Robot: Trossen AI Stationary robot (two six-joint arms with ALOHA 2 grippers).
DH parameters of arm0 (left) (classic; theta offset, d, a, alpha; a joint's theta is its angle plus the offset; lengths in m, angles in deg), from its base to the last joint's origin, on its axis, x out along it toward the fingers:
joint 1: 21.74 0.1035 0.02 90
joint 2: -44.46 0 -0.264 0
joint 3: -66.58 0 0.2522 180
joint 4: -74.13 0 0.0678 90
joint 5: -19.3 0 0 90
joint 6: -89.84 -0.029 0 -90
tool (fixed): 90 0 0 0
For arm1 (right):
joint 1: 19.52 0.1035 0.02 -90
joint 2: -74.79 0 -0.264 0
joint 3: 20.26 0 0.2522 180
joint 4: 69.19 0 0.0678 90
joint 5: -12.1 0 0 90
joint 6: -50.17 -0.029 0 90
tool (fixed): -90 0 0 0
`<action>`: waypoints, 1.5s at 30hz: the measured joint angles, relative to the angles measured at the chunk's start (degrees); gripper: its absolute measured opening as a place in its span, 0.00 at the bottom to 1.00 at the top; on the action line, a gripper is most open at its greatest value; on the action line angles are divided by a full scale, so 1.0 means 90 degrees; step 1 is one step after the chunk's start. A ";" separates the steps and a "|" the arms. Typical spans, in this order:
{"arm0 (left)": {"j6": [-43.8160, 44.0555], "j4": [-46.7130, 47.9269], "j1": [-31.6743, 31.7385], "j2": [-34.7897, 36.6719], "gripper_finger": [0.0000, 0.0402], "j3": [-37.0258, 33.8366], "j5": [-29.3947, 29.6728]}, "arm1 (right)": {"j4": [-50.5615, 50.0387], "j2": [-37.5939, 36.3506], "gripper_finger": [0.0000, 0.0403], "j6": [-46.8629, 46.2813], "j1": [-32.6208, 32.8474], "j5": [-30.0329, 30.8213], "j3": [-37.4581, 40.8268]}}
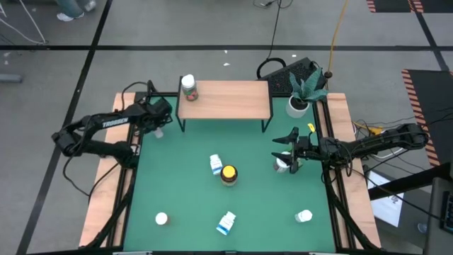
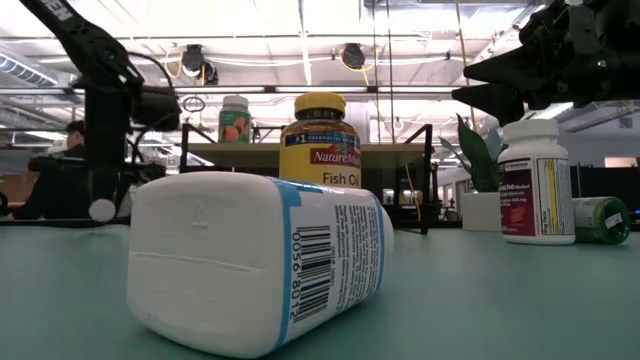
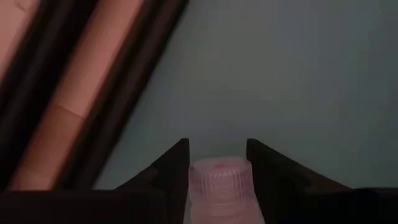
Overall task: Pick and place medicine bottles onto shelf by color
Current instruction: Put the transparent medicine bottle on the shelf
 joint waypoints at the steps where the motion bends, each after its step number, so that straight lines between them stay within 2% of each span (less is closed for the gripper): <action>1: -0.0054 0.0023 0.0000 0.0151 0.37 0.0000 0.0034 | 0.0003 0.0001 0.65 0.0011 0.0001 0.0000 0.0000; 15: -0.1553 -0.0096 0.0000 0.2392 0.38 0.0005 0.0176 | 0.0745 0.0085 0.65 0.0116 0.0001 -0.0006 0.0000; 21: -0.2196 -0.0466 -0.0214 0.3102 0.38 0.0006 0.0176 | 0.1407 0.0728 0.65 0.0032 0.0001 -0.0019 -0.0026; 27: -0.2969 -0.1483 -0.0821 0.3670 0.38 0.0010 0.0119 | 0.1428 0.1769 0.65 -0.0060 0.0000 -0.0032 -0.0574; 35: -0.4932 -0.3139 -0.1832 0.4482 0.38 0.0012 -0.0076 | 0.1440 0.2597 0.65 -0.0393 0.0001 -0.0228 -0.1019; 40: -0.6002 -0.4369 -0.2522 0.4844 0.38 0.0015 -0.0895 | 0.1526 0.2677 0.65 -0.0440 0.0004 -0.0368 -0.1281; 45: -0.6709 -0.5590 -0.3338 0.4725 0.38 0.0020 -0.1649 | 0.1548 0.2753 0.65 -0.0362 0.0010 -0.0562 -0.1645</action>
